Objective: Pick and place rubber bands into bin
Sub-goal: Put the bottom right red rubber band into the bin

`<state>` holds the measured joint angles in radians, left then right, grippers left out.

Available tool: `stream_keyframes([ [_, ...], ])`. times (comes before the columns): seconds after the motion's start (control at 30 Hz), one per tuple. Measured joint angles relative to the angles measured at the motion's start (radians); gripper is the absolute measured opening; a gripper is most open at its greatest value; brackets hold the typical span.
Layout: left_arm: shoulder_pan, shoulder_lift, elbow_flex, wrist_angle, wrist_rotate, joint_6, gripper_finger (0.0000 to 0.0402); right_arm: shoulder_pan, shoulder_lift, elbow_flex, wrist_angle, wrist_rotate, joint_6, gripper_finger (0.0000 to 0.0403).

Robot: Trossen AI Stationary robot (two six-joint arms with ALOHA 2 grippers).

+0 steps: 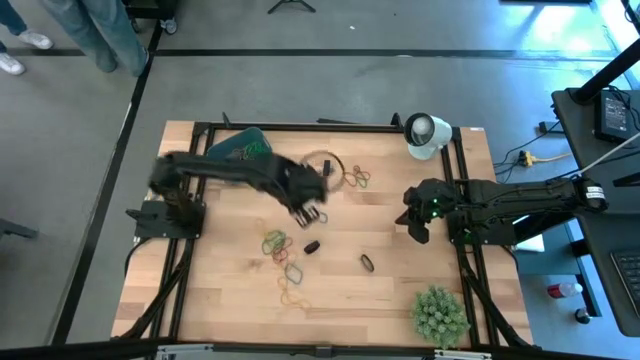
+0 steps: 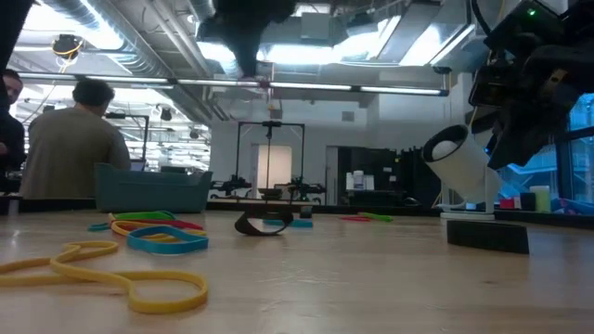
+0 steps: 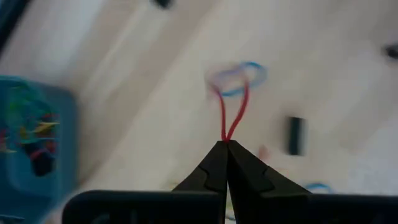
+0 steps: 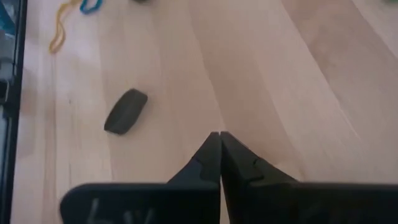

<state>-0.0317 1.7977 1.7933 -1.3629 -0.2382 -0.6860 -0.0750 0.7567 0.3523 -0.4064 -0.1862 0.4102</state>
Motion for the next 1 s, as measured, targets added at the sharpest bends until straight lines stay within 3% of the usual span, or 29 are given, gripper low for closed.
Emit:
stream_keyframes([
  [0.23, 0.251, -0.319, -0.398, 0.179, 0.057, 0.159, 0.0001, 0.0, 0.0, 0.0, 0.085, 0.002, 0.073, 0.0003],
  [0.47, 0.544, -0.517, -0.721, 0.297, 0.146, 0.342, 0.0001, 0.0, 0.0, 0.0, 0.221, 0.016, 0.131, 0.0003],
  [0.67, 0.771, -0.565, -0.827, 0.321, 0.191, 0.53, 0.0001, -0.001, 0.001, 0.0, 0.255, 0.103, 0.23, 0.0003],
  [1.0, 1.047, -0.565, -0.83, 0.431, 0.237, 0.749, 0.0001, 0.0, 0.033, 0.0, 0.261, 0.167, 0.374, 0.0003],
])
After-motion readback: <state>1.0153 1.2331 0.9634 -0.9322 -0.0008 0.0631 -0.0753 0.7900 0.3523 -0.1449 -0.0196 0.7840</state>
